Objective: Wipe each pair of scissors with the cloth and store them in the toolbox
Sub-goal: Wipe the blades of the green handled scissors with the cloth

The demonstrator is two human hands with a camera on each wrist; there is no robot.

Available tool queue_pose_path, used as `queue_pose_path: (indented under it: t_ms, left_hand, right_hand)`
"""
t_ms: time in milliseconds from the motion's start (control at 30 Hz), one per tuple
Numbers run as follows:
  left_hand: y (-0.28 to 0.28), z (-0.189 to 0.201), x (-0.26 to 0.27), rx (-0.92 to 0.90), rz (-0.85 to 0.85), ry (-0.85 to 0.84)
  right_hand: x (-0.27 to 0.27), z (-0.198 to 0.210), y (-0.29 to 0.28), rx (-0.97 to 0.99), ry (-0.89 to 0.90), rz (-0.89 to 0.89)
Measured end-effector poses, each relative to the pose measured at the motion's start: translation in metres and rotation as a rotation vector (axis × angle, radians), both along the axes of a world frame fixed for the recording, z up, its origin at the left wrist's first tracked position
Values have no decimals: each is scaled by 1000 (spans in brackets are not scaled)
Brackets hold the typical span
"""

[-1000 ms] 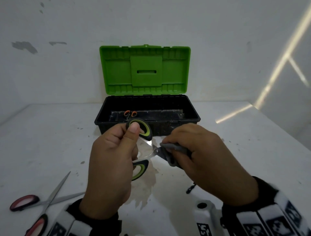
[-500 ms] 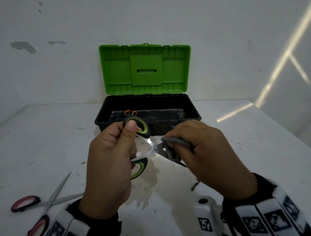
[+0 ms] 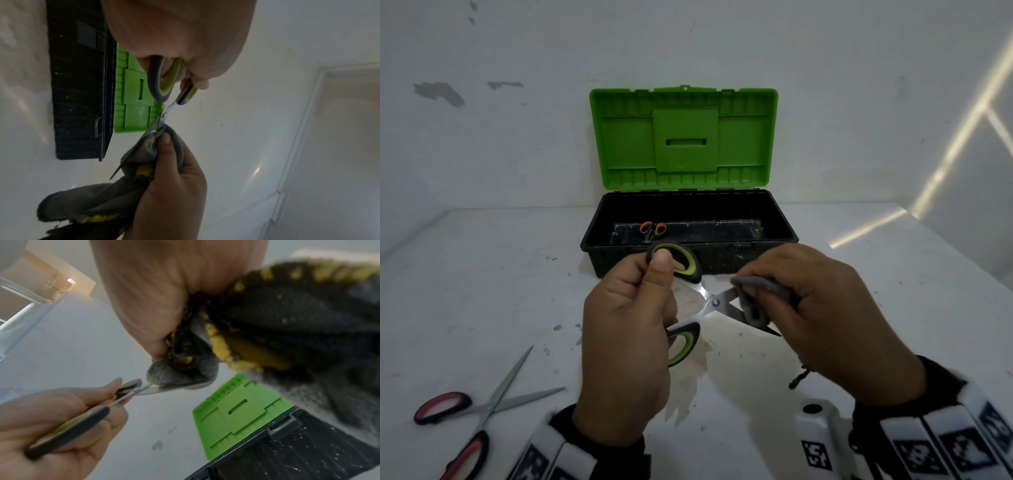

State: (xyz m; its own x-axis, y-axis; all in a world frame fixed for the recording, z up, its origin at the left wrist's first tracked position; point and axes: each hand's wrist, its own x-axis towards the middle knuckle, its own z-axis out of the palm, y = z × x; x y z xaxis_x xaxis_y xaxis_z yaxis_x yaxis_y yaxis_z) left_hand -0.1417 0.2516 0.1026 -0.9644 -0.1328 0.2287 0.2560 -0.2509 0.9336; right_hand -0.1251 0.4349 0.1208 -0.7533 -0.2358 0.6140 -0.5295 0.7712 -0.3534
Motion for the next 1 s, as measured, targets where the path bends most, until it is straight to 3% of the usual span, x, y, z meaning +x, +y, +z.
queue_pose_path:
  t_ms: [233, 400, 567, 667, 767, 1000]
  left_hand:
    - [7, 0, 1, 23, -7, -68]
    - [5, 0, -2, 127, 61, -120]
    - [11, 2, -1, 193, 132, -131]
    - [15, 5, 2, 254, 146, -109]
    - [14, 7, 2, 313, 146, -118]
    - [8, 2, 0, 299, 189, -153]
  right_hand:
    - [5, 6, 30, -139, -112, -128]
    - [18, 17, 32, -281, -39, -233]
    - [24, 13, -17, -106, 31, -91]
    - [14, -7, -40, 29, 114, -141]
    - [8, -19, -39, 40, 190, -181]
    - [10, -24, -17, -20, 184, -241]
